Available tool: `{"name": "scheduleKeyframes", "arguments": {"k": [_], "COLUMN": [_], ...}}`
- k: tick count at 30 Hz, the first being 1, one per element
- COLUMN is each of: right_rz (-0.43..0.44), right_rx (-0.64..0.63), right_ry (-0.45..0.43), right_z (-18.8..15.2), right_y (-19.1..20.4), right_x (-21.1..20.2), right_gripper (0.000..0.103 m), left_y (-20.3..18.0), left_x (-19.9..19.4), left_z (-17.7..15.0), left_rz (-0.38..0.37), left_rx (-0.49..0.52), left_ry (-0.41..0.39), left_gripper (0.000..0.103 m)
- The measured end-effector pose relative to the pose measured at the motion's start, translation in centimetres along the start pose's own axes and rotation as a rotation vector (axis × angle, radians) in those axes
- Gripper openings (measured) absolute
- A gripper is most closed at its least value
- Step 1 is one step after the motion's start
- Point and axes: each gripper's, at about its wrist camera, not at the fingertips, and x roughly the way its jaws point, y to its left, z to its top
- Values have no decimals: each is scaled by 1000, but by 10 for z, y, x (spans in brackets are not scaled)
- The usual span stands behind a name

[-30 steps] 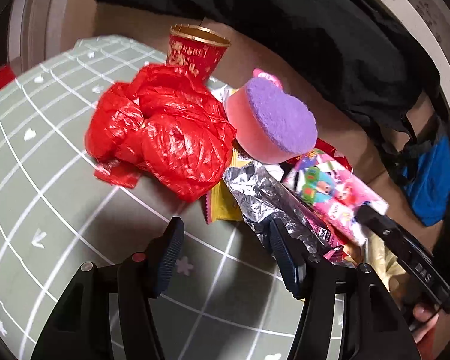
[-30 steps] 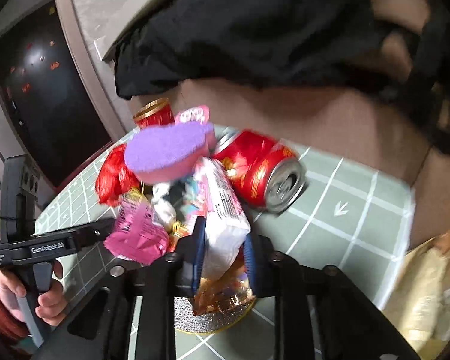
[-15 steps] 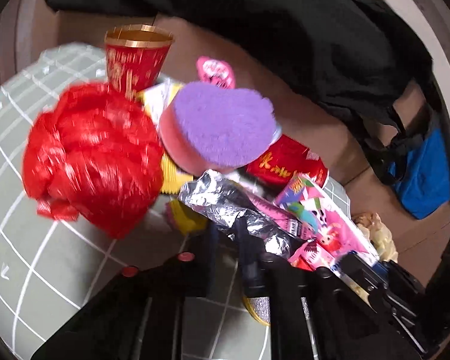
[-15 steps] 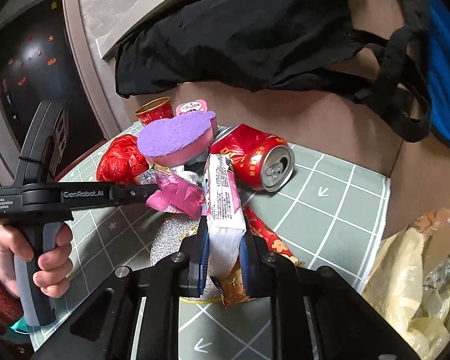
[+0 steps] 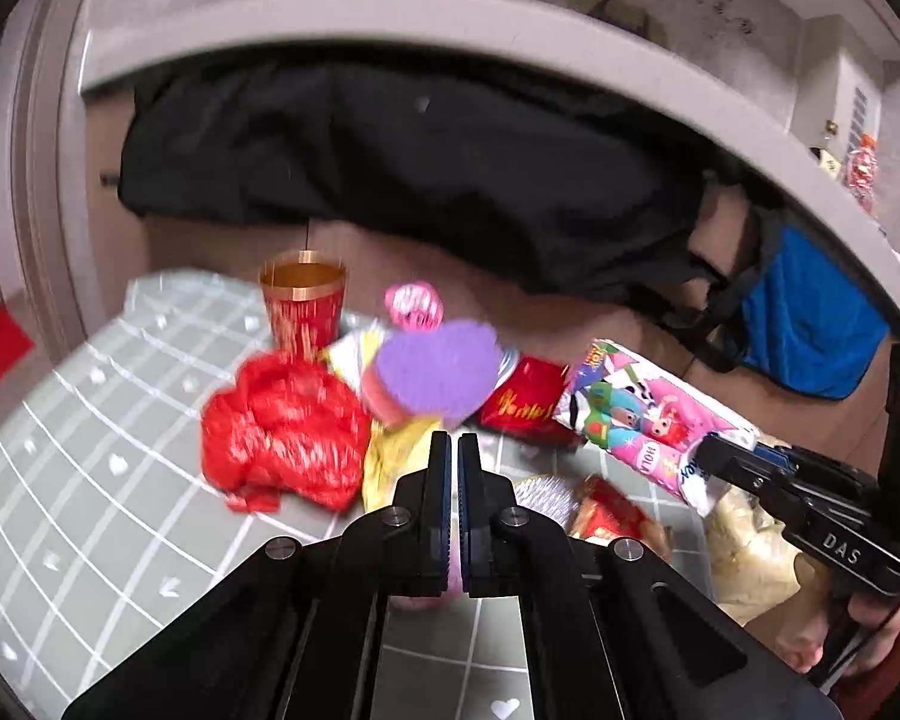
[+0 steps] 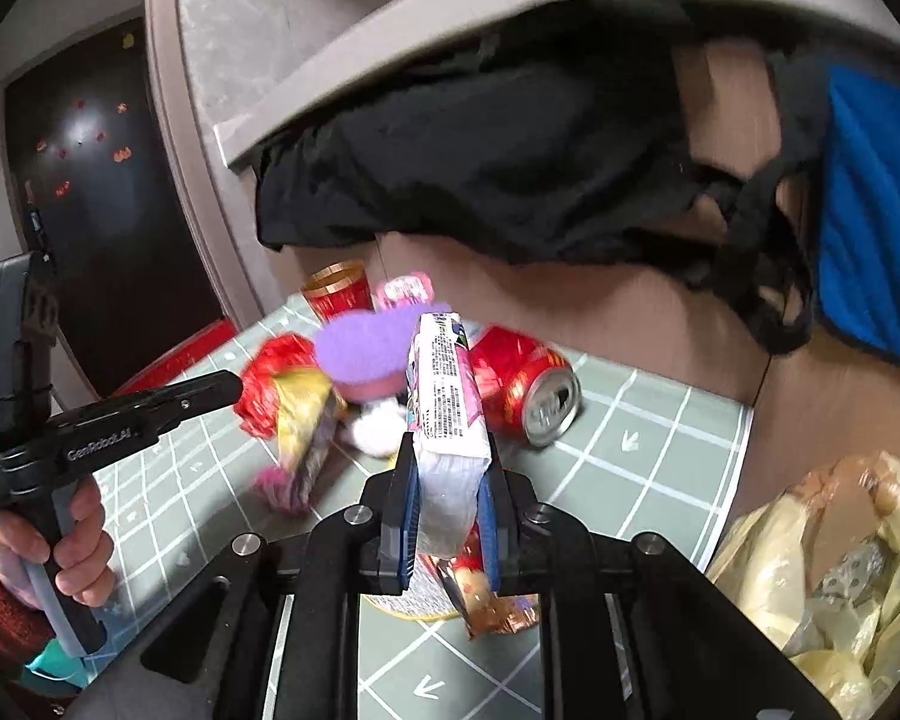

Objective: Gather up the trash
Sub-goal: 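Grasp the white snack packet with the right gripper while the left grasps a gold wrapper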

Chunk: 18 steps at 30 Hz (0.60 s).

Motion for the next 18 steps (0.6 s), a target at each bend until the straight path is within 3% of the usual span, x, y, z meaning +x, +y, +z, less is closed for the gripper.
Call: {"name": "scheduleKeyframes", "arguments": {"k": [5, 8, 10, 12, 18], "right_rz": [-13, -8, -7, 5, 8], "right_rx": [-32, -24, -15, 2, 7], "right_ry": [-26, -18, -4, 15, 44], "right_z": [10, 3, -3, -9, -24], "right_y": [8, 6, 2, -3, -7], "right_x": [-14, -18, -17, -13, -5], "right_gripper": [15, 15, 15, 15, 15], "left_y": [-8, -4, -2, 4, 32], "left_x": [-15, -7, 2, 13, 54], "left_z": [7, -3, -11, -19, -33], "left_rz": [11, -35, 17, 62, 92], "left_rx": [35, 6, 11, 5, -93], "left_ry": [-22, 17, 34, 59, 207], "left_gripper": [2, 12, 49, 53, 53]}}
